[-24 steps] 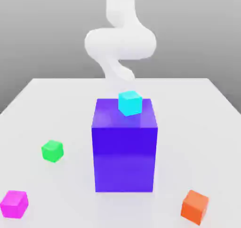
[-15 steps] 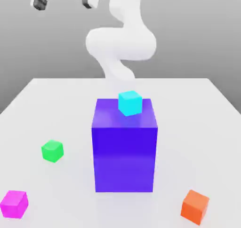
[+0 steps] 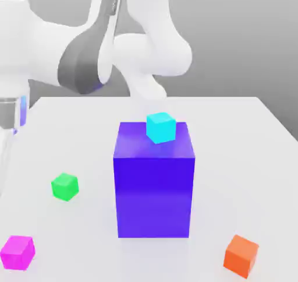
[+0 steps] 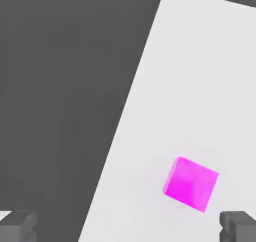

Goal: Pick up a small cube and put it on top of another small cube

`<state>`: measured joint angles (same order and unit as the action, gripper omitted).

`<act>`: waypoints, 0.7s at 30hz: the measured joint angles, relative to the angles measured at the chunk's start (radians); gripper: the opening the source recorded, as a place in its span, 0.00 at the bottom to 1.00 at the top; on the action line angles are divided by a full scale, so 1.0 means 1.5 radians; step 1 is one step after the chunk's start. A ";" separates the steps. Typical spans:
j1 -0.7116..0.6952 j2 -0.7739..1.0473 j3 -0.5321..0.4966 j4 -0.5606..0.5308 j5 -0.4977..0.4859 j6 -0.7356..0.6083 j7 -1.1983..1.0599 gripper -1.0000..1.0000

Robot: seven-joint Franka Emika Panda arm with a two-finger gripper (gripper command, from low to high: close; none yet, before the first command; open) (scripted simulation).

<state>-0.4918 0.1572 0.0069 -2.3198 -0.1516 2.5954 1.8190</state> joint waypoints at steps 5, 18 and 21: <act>-0.034 0.108 -0.008 -0.004 0.086 0.045 0.049 0.50; -0.043 0.209 -0.005 0.013 0.104 0.119 0.056 0.00; -0.041 0.142 -0.008 -0.001 0.104 0.066 0.056 0.00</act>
<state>-0.5534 0.3709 -0.0049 -2.3218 0.0048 2.6951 1.9029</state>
